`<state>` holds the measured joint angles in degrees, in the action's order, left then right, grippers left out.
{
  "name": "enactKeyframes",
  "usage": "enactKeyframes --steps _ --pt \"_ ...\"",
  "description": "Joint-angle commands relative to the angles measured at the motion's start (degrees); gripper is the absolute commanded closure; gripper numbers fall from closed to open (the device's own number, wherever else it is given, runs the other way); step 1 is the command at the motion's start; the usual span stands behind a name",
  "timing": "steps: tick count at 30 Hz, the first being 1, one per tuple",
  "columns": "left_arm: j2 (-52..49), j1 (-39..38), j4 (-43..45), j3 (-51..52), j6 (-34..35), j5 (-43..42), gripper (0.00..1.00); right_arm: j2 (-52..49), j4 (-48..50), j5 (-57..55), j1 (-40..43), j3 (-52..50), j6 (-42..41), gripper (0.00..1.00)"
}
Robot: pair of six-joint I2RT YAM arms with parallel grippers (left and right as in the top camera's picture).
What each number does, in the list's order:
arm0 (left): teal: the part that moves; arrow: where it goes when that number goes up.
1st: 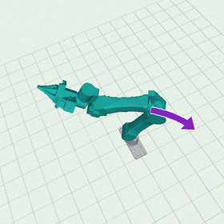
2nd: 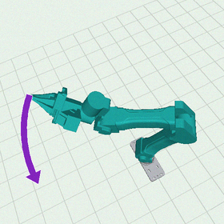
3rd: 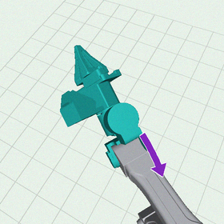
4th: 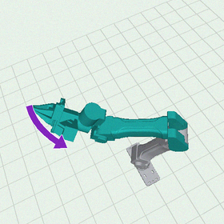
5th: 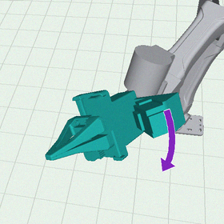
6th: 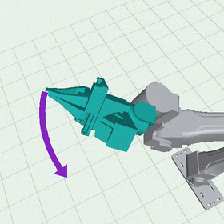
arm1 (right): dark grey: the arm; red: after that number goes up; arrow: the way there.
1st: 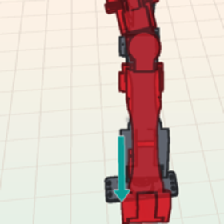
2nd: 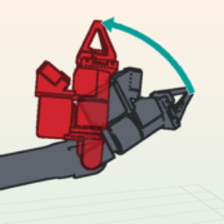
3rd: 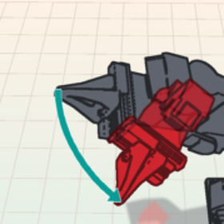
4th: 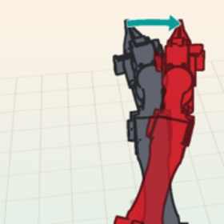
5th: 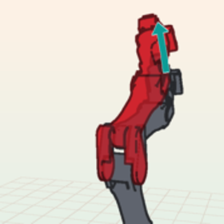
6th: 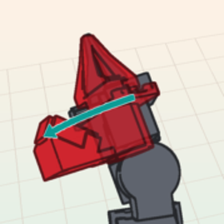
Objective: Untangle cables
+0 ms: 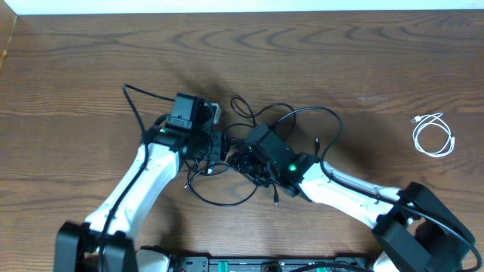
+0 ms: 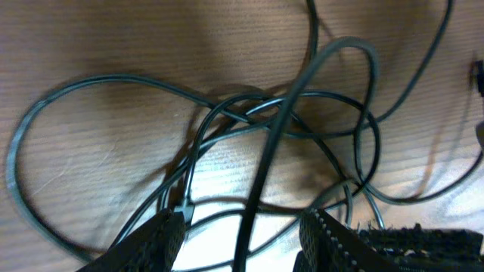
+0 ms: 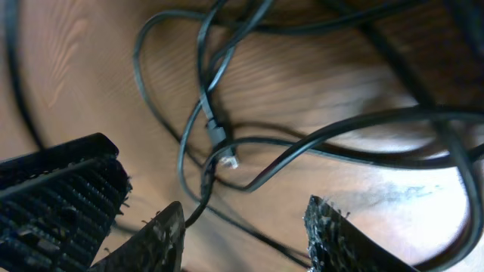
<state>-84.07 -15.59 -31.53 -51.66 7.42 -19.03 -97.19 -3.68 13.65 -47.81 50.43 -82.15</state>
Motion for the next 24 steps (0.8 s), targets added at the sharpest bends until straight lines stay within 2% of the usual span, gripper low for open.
enactKeyframes --steps 1,9,13,17,21,24 --pt "-3.06 -0.13 0.83 0.28 -0.92 -1.31 0.46 -1.49 -0.22 -3.23 -0.28 -0.28 -2.27 0.54" --pt "-5.51 -0.13 1.01 0.28 -0.94 -1.31 0.40 -2.86 -0.20 -8.09 -0.28 -0.28 -3.13 0.56" --pt "-5.51 -0.13 1.05 0.28 -0.96 -0.94 0.40 -4.76 -0.13 -8.33 -0.44 -0.28 -3.15 0.63" --pt "-5.51 -0.13 1.84 0.28 -0.92 4.70 0.40 -6.25 -0.22 -8.15 -1.18 -0.28 -3.04 0.69" --pt "-5.53 -0.13 1.86 0.28 0.46 6.49 0.40 -6.38 -0.09 -8.11 -1.27 -0.28 -0.92 0.78" --pt "-5.53 -0.13 1.88 0.28 0.57 6.67 0.40 -6.38 -0.48 -7.19 -1.25 -0.28 0.33 0.79"
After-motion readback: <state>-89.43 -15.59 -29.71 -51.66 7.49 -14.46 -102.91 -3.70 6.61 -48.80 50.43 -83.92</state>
